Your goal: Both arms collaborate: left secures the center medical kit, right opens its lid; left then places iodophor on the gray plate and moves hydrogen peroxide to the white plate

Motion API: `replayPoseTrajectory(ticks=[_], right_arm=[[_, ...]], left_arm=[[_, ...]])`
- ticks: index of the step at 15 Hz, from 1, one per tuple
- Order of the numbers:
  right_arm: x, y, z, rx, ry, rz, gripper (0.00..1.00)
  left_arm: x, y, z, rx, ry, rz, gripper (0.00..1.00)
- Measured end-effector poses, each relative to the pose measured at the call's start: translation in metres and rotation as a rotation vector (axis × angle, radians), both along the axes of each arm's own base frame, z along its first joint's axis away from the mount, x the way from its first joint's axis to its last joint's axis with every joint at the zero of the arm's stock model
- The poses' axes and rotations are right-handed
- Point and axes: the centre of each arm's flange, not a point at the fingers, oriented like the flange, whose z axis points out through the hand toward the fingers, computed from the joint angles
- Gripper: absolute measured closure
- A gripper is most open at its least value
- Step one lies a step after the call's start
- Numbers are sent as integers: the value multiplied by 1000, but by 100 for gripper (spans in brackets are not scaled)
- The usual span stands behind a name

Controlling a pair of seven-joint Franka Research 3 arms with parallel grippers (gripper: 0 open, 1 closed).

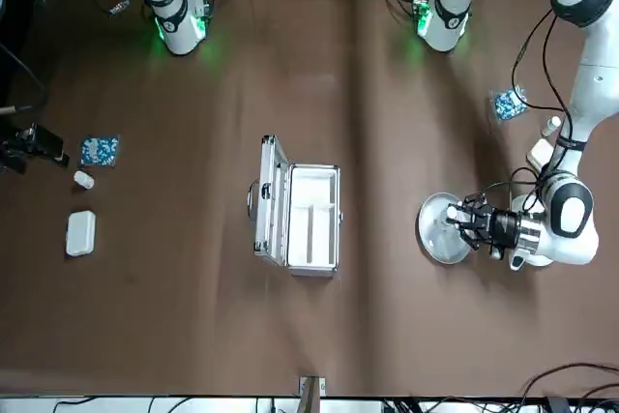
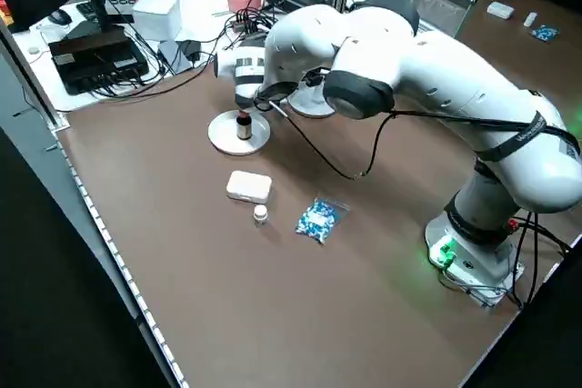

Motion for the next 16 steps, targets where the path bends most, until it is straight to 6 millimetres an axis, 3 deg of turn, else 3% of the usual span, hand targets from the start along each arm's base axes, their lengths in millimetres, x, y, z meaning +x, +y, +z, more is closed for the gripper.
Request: replayPoseTrajectory(ticks=[7,11,12,16], right_arm=[[0,1,0,0,0,2,1],[0,1,0,0,0,2,1],[0,1,0,0,0,2,1],[0,1,0,0,-1,2,1]], left_arm=[[-6,6,-20,-10,14,6,67],[-7,5,-22,-25,10,5,67],[-6,6,-21,-24,9,6,63],[1,13,-8,-9,-19,14,26]])
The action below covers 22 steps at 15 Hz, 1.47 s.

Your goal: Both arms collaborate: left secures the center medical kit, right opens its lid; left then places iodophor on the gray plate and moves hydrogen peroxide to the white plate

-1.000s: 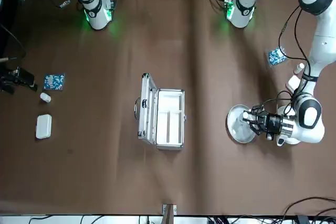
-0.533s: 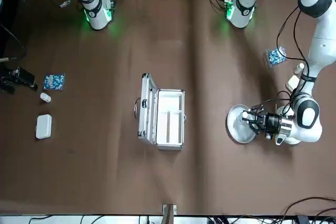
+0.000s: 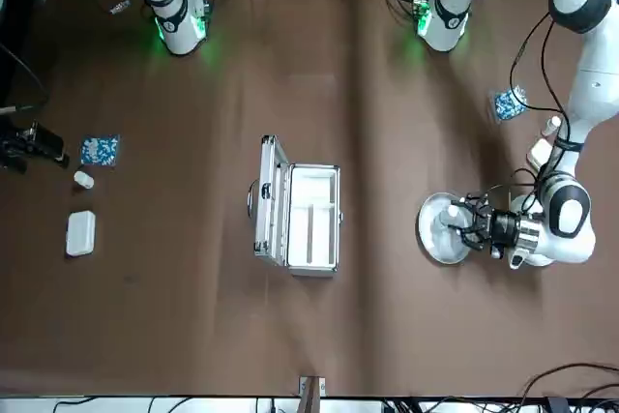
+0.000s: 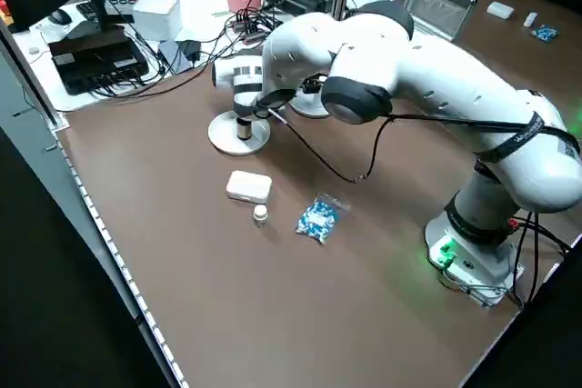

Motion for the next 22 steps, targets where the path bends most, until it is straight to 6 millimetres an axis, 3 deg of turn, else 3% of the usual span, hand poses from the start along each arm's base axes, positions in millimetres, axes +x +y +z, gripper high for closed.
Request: replayPoseTrajectory(ticks=[3,6,11,16,19,20,22], right_arm=[[0,0,0,0,0,0,1],[0,0,0,0,0,0,1],[0,0,0,0,1,-1,1],[-1,-3,0,0,3,-5,1],[-4,-4,3,0,7,-9,1],[-7,-6,7,1,6,-13,1],[-8,-8,10,1,4,-16,1]], left_arm=[[7,3,28,53,-49,-26,1],[13,-5,60,131,-107,-90,0],[21,-39,115,305,-215,-235,0],[23,-96,174,525,-345,-426,0],[20,-142,197,651,-421,-558,0],[16,-173,210,700,-465,-624,0],[13,-196,224,742,-506,-670,0]])
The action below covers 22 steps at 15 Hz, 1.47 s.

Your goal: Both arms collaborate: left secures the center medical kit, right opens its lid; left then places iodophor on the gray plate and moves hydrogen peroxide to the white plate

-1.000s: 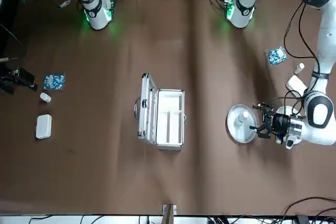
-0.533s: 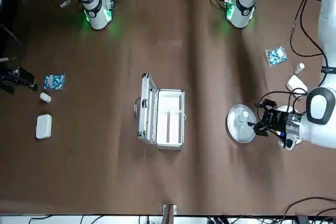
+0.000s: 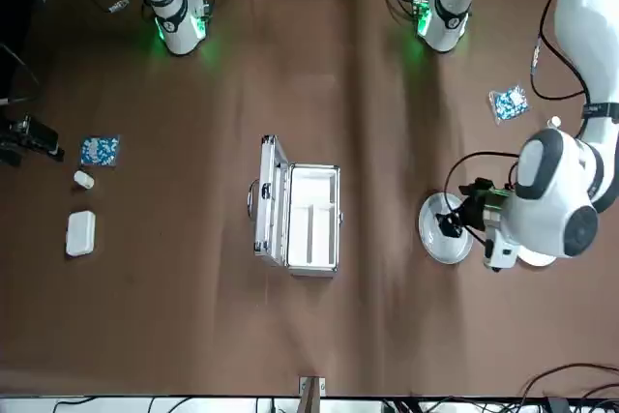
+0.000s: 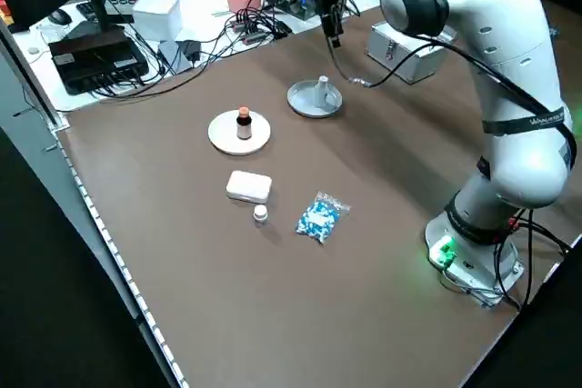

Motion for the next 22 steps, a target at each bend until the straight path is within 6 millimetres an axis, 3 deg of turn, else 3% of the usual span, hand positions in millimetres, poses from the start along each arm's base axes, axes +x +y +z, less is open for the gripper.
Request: replayPoseTrajectory(ticks=[2,5,11,15,22], right_arm=[[0,0,0,0,2,0,1],[0,0,-1,0,4,0,1],[-1,0,-3,1,7,-1,1],[0,0,-3,1,8,-1,1],[0,-1,-3,1,8,-3,1]], left_arm=[[-1,-10,11,23,-28,-23,0],[2,-8,28,42,-71,-39,0],[-6,-21,89,74,-218,-245,0],[-1,-1,90,71,-247,-402,0],[-4,-4,102,97,-274,-446,0]])
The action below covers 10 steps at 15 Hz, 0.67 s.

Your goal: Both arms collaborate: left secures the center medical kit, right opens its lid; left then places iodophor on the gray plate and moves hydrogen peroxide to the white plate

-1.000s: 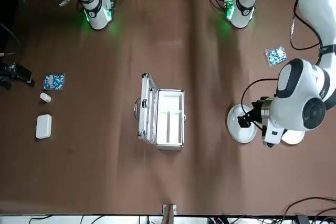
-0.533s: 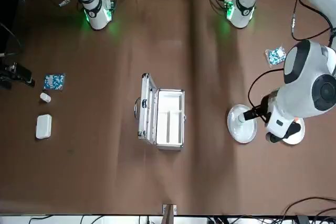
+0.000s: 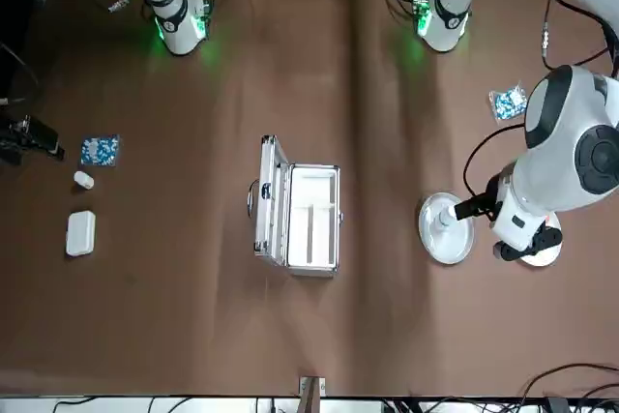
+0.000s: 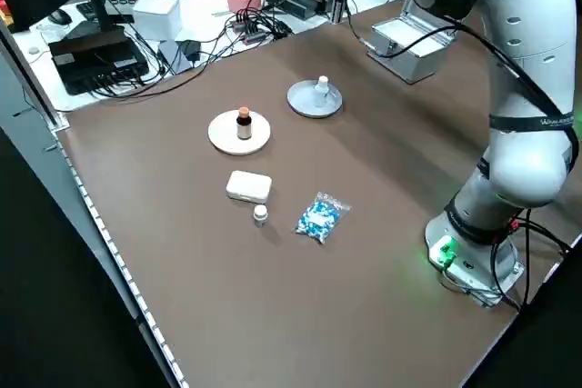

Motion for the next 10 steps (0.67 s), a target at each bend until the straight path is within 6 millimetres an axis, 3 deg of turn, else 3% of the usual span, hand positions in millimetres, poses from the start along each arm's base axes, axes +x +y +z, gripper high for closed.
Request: replayPoseTrajectory(ticks=[5,10], right_arm=[[0,0,0,0,0,-1,1],[0,-1,0,0,0,-1,1]], left_arm=[[0,-3,4,-10,-8,-55,0],[-6,-3,39,10,-68,-144,0]])
